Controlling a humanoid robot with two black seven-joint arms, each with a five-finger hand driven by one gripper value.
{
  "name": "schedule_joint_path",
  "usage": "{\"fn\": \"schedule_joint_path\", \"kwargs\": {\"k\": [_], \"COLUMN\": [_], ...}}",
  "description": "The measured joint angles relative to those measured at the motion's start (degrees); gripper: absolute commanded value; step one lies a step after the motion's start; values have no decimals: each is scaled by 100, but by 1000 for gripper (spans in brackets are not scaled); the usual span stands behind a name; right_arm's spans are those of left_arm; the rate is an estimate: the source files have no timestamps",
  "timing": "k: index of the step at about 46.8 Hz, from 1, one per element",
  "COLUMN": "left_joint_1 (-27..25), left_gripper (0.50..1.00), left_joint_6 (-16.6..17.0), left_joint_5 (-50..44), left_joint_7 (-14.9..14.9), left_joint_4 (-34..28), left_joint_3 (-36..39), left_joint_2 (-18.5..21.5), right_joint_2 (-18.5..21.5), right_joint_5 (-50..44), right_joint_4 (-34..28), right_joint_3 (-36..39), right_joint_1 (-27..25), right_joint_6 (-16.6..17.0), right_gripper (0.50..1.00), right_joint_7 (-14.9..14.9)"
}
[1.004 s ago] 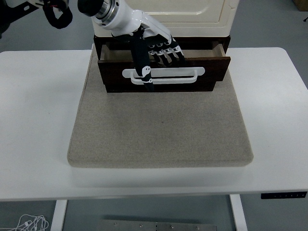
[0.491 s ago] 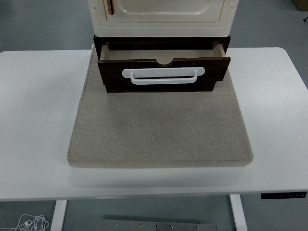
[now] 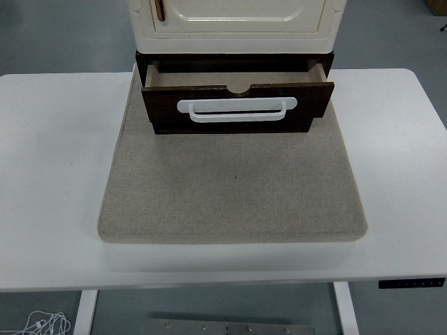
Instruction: Open the drawer under the combination cabinet
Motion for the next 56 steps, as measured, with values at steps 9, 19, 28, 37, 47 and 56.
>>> {"fn": "schedule_joint_path", "kwargs": {"k": [9,19,28,37,47,56], "left_joint_1": [282,975,1714,2489,3166,3769], "left_gripper": [1000,1000,1000,1000,1000,1000], "left_joint_6": [630,666,577,345,186,-289], "left_joint_5": [-384,-962,-1360,-1907,-2406,-2954], "left_joint_7": [-90,-138,-141,-146,-225,-674], "left_joint_4": [1119,1949,2482,2575,2576,2584], "left_joint_3": [-8,-21,-14,-19,-17,-20], "left_joint_2": [6,22,50,35,-63,-518], "right_joint_2": [0,0,0,0,0,0], "right_joint_5": [-1,-1,-1,-2,-16,6], "right_joint_4": [2,2,2,2,2,-4], "right_joint_3": [1,1,-5,-10,-7,10], "right_joint_1": [-1,-1,-1,-1,-1,2], "right_joint_6": [0,0,12,34,8,0], "right_gripper": [926,926,928,928,928,926], "right_joint_7": [1,0,1,0,1,1]}}
